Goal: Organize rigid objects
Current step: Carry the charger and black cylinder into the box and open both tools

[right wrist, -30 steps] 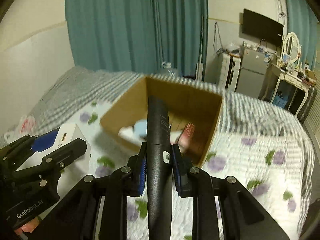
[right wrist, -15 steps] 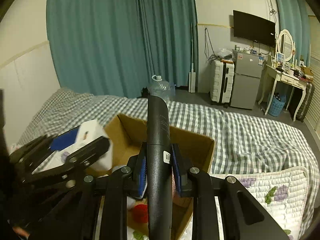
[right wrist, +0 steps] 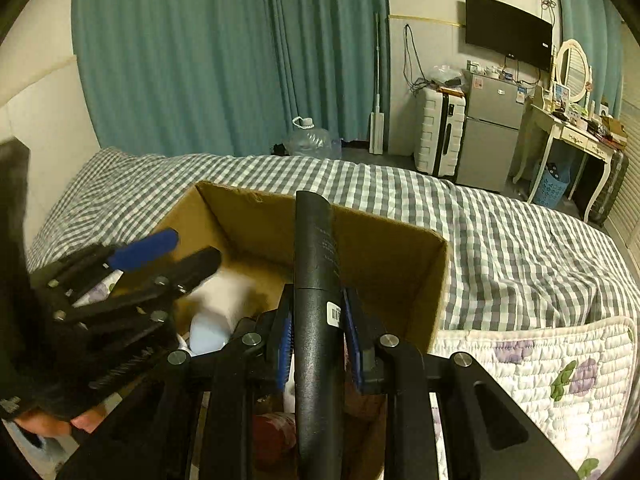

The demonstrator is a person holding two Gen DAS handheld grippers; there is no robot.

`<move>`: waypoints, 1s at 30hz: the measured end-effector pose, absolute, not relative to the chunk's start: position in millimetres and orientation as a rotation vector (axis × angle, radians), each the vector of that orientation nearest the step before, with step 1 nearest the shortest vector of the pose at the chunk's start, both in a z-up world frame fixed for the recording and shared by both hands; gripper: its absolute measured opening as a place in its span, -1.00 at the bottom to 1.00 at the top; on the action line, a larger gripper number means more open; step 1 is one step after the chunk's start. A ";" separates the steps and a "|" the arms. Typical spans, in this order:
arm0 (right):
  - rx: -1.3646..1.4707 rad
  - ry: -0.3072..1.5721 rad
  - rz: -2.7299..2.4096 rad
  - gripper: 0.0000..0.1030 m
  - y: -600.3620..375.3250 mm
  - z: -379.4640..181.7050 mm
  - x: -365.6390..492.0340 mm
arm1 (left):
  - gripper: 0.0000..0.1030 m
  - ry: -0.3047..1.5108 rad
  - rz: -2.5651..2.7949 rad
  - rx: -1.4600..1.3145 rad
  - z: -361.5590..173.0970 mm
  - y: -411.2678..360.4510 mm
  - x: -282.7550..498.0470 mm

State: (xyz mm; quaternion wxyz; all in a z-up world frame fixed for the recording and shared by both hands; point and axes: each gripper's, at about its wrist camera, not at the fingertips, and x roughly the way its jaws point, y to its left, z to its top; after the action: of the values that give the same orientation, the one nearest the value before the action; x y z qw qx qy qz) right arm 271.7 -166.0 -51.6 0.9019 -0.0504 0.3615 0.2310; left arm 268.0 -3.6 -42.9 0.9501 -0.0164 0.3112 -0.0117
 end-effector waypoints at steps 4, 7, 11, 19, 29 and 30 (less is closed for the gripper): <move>-0.125 0.773 0.493 -0.58 -162.1 -56.0 272.2 | 0.07 0.644 -0.010 -0.051 -39.6 3.2 262.3; -0.137 0.783 0.505 -0.57 -158.4 -60.6 276.0 | 0.11 0.654 0.005 -0.073 -37.9 8.0 259.6; -0.136 0.776 0.501 -0.57 -157.9 -63.0 282.7 | 0.14 0.658 0.020 -0.076 -36.8 13.0 258.2; -0.059 0.654 0.475 -0.02 -177.5 -28.5 272.9 | 0.19 0.624 0.039 -0.054 -26.2 12.2 239.0; -0.072 0.494 0.405 0.26 -204.0 37.7 206.4 | 0.25 0.487 0.048 -0.011 27.5 -10.7 182.1; -0.072 0.472 0.395 0.29 -208.9 40.8 194.6 | 0.26 0.470 0.043 -0.010 31.2 -10.8 176.9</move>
State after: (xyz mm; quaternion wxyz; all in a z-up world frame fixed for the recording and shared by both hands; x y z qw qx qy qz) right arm 194.6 -208.9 40.8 0.9523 -0.0356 0.2323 0.1945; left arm 176.9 -10.8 31.2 0.9723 -0.0051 0.2327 0.0211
